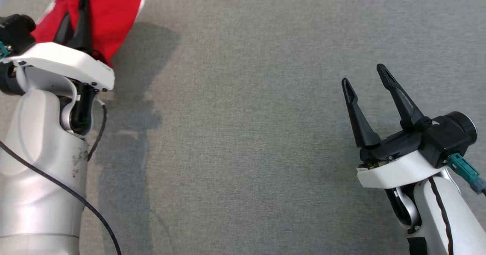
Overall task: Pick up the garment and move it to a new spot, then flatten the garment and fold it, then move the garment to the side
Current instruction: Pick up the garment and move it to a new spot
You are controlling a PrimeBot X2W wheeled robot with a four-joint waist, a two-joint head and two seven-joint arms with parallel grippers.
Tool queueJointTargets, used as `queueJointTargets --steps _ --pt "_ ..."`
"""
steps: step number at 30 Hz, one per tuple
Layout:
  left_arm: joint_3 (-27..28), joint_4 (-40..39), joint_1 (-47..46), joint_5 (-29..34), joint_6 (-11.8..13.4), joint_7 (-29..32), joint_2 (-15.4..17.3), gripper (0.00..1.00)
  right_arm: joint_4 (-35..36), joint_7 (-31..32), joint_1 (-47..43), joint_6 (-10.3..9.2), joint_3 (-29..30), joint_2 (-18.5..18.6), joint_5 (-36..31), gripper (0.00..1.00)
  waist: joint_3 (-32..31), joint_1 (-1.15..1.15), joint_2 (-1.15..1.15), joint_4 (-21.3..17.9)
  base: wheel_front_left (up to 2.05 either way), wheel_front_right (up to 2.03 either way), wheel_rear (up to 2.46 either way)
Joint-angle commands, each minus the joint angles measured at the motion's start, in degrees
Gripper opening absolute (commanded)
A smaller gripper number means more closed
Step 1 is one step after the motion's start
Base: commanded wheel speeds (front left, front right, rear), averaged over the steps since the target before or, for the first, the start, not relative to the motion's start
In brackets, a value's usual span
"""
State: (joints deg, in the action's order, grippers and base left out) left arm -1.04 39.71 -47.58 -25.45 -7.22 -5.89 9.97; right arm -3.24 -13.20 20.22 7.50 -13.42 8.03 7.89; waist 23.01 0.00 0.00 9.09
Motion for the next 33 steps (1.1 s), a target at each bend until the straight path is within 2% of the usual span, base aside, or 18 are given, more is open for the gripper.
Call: queueJointTargets --steps 1,3,4,13,17,20,23,26,30,33 --pt "-0.66 -2.58 1.11 -0.89 -0.24 0.36 -0.19 0.00 -0.67 -0.71 -0.14 -0.03 0.40 -0.11 0.46 1.00 -2.44 0.00 0.00 -2.03 0.00 0.00 0.00" --pt "-1.72 -7.13 2.66 -1.99 -0.30 1.41 -0.83 0.00 -1.55 -1.22 -0.27 -0.03 0.98 -0.56 0.68 1.00 -3.67 0.00 0.00 -3.12 0.00 0.00 0.00" --pt "-3.06 -11.83 4.40 -2.77 -0.31 2.90 -1.45 0.00 -2.24 -1.54 -0.39 -0.03 1.48 -1.09 0.66 1.00 -4.79 0.00 0.00 -4.32 0.00 0.00 0.00" --pt "-11.40 -31.07 11.39 -6.66 -0.07 10.37 -5.60 0.00 -3.14 -2.06 -0.35 -0.03 4.64 -2.54 1.19 1.00 -7.32 0.00 0.00 -9.72 0.00 0.00 0.00" --pt "-15.67 -37.02 13.23 -11.32 1.16 11.71 -6.64 0.00 -2.38 -2.07 -0.11 -0.03 5.16 -3.22 1.29 1.00 -7.20 0.00 0.00 -12.22 0.00 0.00 0.00" --pt "-19.59 -40.98 14.19 -18.21 2.92 10.98 -6.90 0.00 -2.01 -2.06 -0.40 -0.03 5.70 -3.46 1.38 1.00 -7.04 0.00 0.00 -13.63 0.00 0.00 0.00" --pt "-23.45 -43.47 14.58 -22.52 5.34 10.49 -6.89 0.00 -1.74 -2.06 -0.71 -0.03 6.15 -3.73 1.43 1.00 -6.84 0.00 0.00 -14.35 0.00 0.00 0.00" --pt "-25.08 -43.98 14.57 -22.14 6.80 10.84 -6.81 0.00 -1.48 -2.07 -0.71 -0.03 6.48 -3.89 1.30 1.00 -6.67 0.00 0.00 -14.62 0.00 0.00 0.00" --pt "-27.23 -44.32 13.66 -19.99 5.96 13.89 -3.82 0.00 -1.42 -2.07 -0.91 -0.03 6.84 -4.08 1.03 1.00 -6.94 0.00 0.00 -14.53 0.00 0.00 0.00" --pt "-28.84 -43.00 13.63 -16.45 6.61 14.33 -1.80 0.00 -1.59 -2.07 -1.06 -0.03 6.68 -4.28 1.04 1.00 -7.27 0.00 0.00 -14.46 0.00 0.00 0.00"
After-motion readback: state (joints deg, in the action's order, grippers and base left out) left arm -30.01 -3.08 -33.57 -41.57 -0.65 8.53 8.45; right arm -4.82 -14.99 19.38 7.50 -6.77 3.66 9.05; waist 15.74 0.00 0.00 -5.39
